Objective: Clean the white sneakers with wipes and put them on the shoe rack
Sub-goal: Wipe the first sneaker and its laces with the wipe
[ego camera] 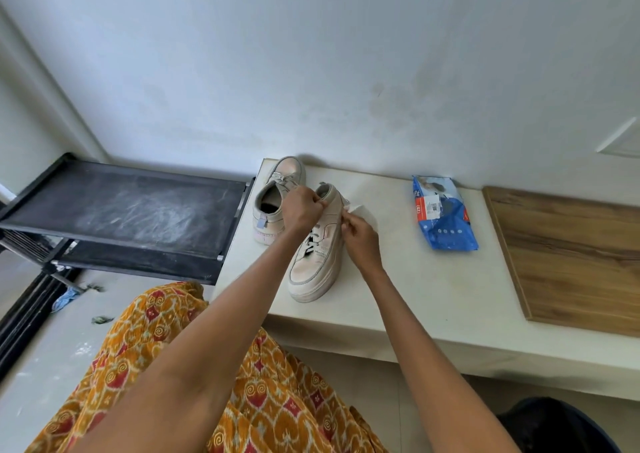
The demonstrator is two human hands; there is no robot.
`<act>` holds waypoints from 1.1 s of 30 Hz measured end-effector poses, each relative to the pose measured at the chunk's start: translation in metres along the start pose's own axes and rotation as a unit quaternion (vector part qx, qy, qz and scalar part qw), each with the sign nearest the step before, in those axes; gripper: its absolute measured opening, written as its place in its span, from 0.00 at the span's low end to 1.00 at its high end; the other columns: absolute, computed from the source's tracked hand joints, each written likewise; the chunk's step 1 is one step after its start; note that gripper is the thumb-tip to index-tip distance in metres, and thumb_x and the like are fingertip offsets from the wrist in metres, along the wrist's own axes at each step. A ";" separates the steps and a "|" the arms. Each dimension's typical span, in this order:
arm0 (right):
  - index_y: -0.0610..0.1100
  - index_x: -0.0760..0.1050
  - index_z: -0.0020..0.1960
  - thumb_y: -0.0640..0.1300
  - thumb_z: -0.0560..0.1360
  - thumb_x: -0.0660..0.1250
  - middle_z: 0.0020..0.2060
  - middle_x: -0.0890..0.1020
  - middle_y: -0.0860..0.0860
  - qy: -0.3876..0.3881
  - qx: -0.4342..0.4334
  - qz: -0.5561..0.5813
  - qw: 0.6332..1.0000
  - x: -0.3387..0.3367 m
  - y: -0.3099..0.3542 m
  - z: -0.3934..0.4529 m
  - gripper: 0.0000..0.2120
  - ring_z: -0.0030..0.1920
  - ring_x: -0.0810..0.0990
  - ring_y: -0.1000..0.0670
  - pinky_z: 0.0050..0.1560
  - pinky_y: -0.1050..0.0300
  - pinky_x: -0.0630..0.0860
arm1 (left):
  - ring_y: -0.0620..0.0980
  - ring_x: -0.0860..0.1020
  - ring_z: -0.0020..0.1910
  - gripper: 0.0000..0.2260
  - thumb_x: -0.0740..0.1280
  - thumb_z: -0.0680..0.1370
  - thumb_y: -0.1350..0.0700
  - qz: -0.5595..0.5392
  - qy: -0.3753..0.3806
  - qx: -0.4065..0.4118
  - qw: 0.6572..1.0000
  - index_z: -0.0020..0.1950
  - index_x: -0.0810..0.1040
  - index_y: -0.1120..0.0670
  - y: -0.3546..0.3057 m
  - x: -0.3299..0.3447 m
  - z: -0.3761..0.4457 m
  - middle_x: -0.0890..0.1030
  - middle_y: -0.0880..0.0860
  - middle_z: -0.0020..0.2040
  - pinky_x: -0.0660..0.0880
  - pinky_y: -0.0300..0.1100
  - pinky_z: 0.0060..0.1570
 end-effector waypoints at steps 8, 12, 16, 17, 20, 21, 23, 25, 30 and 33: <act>0.41 0.71 0.57 0.42 0.71 0.72 0.48 0.80 0.45 -0.043 0.054 0.027 0.997 -0.005 -0.004 0.005 0.17 0.49 0.78 0.48 0.47 0.58 0.72 | 0.57 0.81 0.42 0.12 0.69 0.74 0.52 0.001 0.005 -0.012 1.000 0.42 0.84 0.60 0.003 -0.008 0.001 0.83 0.60 0.39 0.73 0.44 0.42; 0.39 0.79 0.53 0.47 0.71 0.71 0.51 0.79 0.43 -0.033 0.039 -0.068 0.996 -0.002 -0.007 0.029 0.15 0.51 0.76 0.46 0.45 0.59 0.70 | 0.56 0.81 0.41 0.12 0.69 0.74 0.52 0.000 0.008 -0.017 1.000 0.40 0.83 0.61 0.006 -0.008 0.003 0.83 0.59 0.38 0.74 0.44 0.41; 0.40 0.80 0.38 0.44 0.75 0.67 0.35 0.82 0.40 -0.056 0.040 -0.074 0.995 0.005 -0.004 0.020 0.10 0.35 0.74 0.49 0.33 0.58 0.63 | 0.56 0.80 0.42 0.12 0.69 0.74 0.52 -0.003 -0.001 -0.014 1.000 0.41 0.83 0.60 0.006 -0.006 0.002 0.83 0.59 0.38 0.70 0.42 0.40; 0.38 0.79 0.36 0.43 0.76 0.66 0.35 0.82 0.39 -0.070 0.030 -0.089 0.993 0.007 -0.002 0.015 0.12 0.34 0.73 0.48 0.33 0.58 0.62 | 0.56 0.80 0.42 0.12 0.69 0.74 0.51 -0.001 -0.003 -0.011 1.000 0.40 0.84 0.60 0.005 -0.005 0.000 0.83 0.59 0.38 0.70 0.42 0.40; 0.35 0.77 0.37 0.39 0.77 0.63 0.38 0.82 0.37 -0.079 0.014 -0.131 0.988 0.012 0.001 -0.004 0.12 0.36 0.76 0.41 0.35 0.58 0.60 | 0.58 0.80 0.42 0.13 0.68 0.74 0.52 0.004 -0.009 -0.013 1.000 0.40 0.83 0.61 0.000 -0.005 -0.006 0.82 0.61 0.38 0.71 0.44 0.40; 0.34 0.78 0.38 0.38 0.77 0.62 0.39 0.82 0.36 -0.074 0.012 -0.142 0.987 0.012 0.000 -0.010 0.12 0.39 0.78 0.39 0.35 0.58 0.60 | 0.59 0.80 0.42 0.14 0.68 0.74 0.51 0.007 -0.011 -0.015 1.000 0.39 0.83 0.62 -0.002 -0.005 -0.007 0.82 0.62 0.38 0.72 0.45 0.39; 0.34 0.79 0.41 0.37 0.77 0.62 0.42 0.82 0.36 -0.060 0.010 -0.162 0.985 0.009 -0.002 -0.020 0.11 0.43 0.79 0.37 0.36 0.58 0.60 | 0.59 0.79 0.40 0.17 0.67 0.75 0.49 0.010 -0.015 -0.013 1.000 0.38 0.82 0.63 -0.008 -0.004 -0.012 0.81 0.62 0.37 0.73 0.45 0.38; 0.35 0.81 0.45 0.37 0.77 0.62 0.44 0.83 0.37 -0.042 0.014 -0.169 0.985 0.005 -0.006 -0.029 0.10 0.46 0.79 0.37 0.37 0.58 0.62 | 0.59 0.80 0.40 0.18 0.67 0.74 0.48 0.014 -0.018 -0.006 1.000 0.39 0.82 0.63 -0.015 -0.003 -0.018 0.81 0.62 0.37 0.76 0.46 0.39; 0.39 0.83 0.50 0.37 0.72 0.68 0.46 0.84 0.41 0.036 0.079 -0.079 0.993 -0.010 -0.012 -0.044 0.08 0.47 0.82 0.44 0.48 0.56 0.77 | 0.60 0.80 0.43 0.16 0.64 0.75 0.50 0.038 -0.012 0.007 0.999 0.43 0.81 0.64 -0.029 0.001 -0.033 0.81 0.63 0.43 0.72 0.44 0.37; 0.36 0.82 0.48 0.34 0.71 0.68 0.42 0.83 0.40 0.070 0.164 0.086 0.980 -0.025 -0.010 -0.041 0.07 0.43 0.81 0.45 0.51 0.46 0.80 | 0.61 0.80 0.44 0.15 0.64 0.75 0.52 0.046 -0.003 0.008 0.999 0.43 0.81 0.64 -0.033 0.001 -0.035 0.81 0.63 0.44 0.71 0.44 0.38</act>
Point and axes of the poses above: each hand's wrist, its own z-axis towards the middle knuckle, its own x-axis out of the palm, y = z × x, the point moved 1 cm from there along z, towards the middle knuckle
